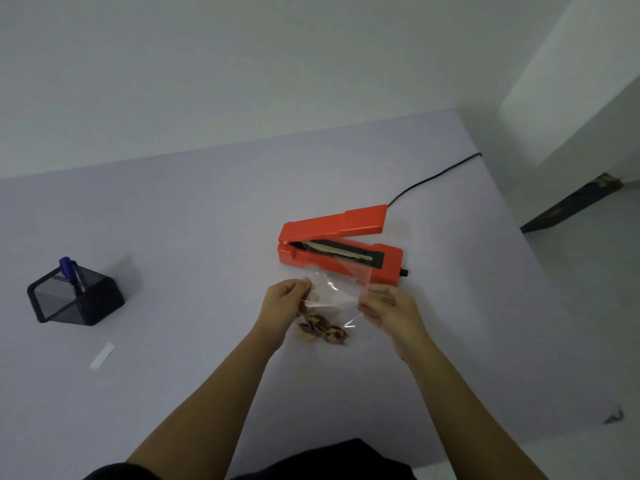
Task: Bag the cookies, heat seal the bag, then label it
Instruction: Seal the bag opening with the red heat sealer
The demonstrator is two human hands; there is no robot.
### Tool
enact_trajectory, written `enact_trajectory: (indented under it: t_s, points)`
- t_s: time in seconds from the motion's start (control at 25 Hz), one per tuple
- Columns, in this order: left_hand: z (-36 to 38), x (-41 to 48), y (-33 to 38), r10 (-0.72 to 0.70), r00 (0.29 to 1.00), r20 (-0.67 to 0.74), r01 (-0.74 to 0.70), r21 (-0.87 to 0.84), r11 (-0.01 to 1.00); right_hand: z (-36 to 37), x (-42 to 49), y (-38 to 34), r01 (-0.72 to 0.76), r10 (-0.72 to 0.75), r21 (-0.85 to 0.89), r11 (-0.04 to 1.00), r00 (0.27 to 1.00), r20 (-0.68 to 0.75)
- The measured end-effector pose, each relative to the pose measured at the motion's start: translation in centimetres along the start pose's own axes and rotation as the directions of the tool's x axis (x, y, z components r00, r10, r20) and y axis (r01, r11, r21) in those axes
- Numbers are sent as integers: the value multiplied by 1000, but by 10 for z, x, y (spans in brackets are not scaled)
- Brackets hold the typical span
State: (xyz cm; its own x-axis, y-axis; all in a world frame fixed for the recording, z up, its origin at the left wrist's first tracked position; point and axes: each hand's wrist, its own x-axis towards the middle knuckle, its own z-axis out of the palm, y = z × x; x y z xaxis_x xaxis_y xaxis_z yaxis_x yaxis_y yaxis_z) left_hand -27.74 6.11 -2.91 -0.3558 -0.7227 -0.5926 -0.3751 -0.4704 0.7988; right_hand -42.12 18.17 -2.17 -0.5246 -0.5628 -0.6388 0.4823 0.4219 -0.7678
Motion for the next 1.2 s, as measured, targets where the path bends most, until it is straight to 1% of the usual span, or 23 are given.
enact_trajectory:
  t_s: [0.04, 0.08, 0.12, 0.16, 0.2, 0.24, 0.28, 0.32, 0.36, 0.4, 0.48, 0.56, 0.64, 0.72, 0.88, 1.04, 1.2]
  points:
    - [3, 2, 2, -2, 1000, -14, 2, 0, 1000, 0, 2, -2, 46, -48, -62, 997, 998, -28]
    - [4, 5, 4, 0, 1000, -22, 0, 6, 1000, 1, 2, -4, 112, -124, -159, 981, 990, -71]
    - [5, 7, 6, 2, 1000, -26, -2, 13, 1000, 1, 0, -9, 191, -232, -269, 944, 964, -131]
    - [5, 9, 7, 1, 1000, -29, 0, 18, 1000, 2, -3, -17, 283, -367, -362, 888, 911, -187]
    - [4, 11, 8, -6, 999, -35, 7, 19, 1000, 3, -6, -28, 388, -514, -437, 811, 829, -219]
    - [3, 13, 9, -16, 999, -43, 17, 16, 1000, 4, -10, -40, 491, -651, -499, 714, 728, -215]
    - [3, 14, 10, -28, 998, -51, 29, 12, 1000, 5, -15, -55, 575, -758, -551, 604, 627, -177]
    - [2, 16, 10, -39, 998, -57, 40, 11, 999, 6, -19, -70, 632, -827, -591, 501, 550, -113]
    - [3, 17, 11, -48, 997, -59, 49, 15, 999, 8, -21, -83, 672, -867, -618, 409, 498, -32]
    - [3, 18, 12, -55, 997, -60, 56, 24, 998, 11, -23, -95, 698, -880, -632, 336, 473, 54]
    - [5, 18, 12, -67, 996, -58, 70, 46, 996, 17, -21, -109, 716, -844, -657, 236, 486, 226]
    - [6, 17, 11, -70, 996, -59, 74, 64, 995, 21, -16, -111, 682, -776, -719, 132, 523, 354]
    - [7, 15, 10, -64, 995, -70, 69, 66, 995, 19, -10, -103, 617, -722, -787, 22, 554, 414]
    - [7, 14, 9, -61, 995, -82, 66, 57, 996, 14, -4, -93, 563, -701, -825, -43, 572, 426]
    - [7, 16, 10, -57, 996, -75, 61, 55, 997, -2, 7, -73, 469, -669, -882, -51, 640, 379]
    - [8, 16, 10, -50, 996, -70, 53, 44, 998, -14, 17, -52, 375, -579, -924, -73, 738, 345]
    - [8, 16, 9, -48, 996, -74, 51, 39, 998, -20, 29, -37, 323, -492, -944, -71, 811, 315]
